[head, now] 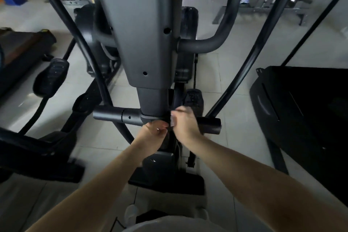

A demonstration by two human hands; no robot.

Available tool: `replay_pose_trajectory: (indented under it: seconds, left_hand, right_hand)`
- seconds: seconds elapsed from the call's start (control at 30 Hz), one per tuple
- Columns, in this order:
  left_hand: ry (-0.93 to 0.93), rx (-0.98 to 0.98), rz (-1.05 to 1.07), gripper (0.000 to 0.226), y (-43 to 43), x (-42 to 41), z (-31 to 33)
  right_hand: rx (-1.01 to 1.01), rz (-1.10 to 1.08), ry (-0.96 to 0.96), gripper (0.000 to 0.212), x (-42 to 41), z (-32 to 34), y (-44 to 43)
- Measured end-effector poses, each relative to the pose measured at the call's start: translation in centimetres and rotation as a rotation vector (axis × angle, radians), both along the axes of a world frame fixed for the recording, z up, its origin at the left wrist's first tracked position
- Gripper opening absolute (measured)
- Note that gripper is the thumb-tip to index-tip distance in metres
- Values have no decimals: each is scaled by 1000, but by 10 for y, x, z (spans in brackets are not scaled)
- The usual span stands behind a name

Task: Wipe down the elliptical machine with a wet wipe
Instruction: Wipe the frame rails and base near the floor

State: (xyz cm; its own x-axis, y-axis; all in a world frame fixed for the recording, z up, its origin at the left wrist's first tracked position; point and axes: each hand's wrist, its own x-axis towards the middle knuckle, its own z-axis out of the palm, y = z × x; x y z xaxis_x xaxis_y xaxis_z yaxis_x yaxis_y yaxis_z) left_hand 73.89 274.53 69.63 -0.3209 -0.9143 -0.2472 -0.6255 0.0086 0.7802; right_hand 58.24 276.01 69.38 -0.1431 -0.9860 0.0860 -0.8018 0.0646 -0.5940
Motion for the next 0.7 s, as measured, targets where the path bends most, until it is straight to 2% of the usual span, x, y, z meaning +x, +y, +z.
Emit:
replay_pose_trajectory:
  seconds: [0.17,0.27,0.43,0.5,0.6,0.7]
  left_hand:
    - [-20,-23,-192,20,-22,33,0]
    - [-30,-53,-376,17,-32,56,3]
    - [-60,-67,-486,23,-35,86,17]
    - [-77,-79,-509,23,-37,94,19]
    - [-85,-71,-508,22,-40,99,21]
    - [-107,-58,-490,21,-44,103,27]
  right_hand:
    - [-35,-90,182,29,9,-8,7]
    - [-9,-301,236,37,-11,0,29]
    - [-25,-736,40,31,-8,9,46]
    - [-36,-752,-25,28,24,7,39]
    - [-32,-631,-94,20,78,-4,33]
    - [-65,-648,-196,20,85,-10,32]
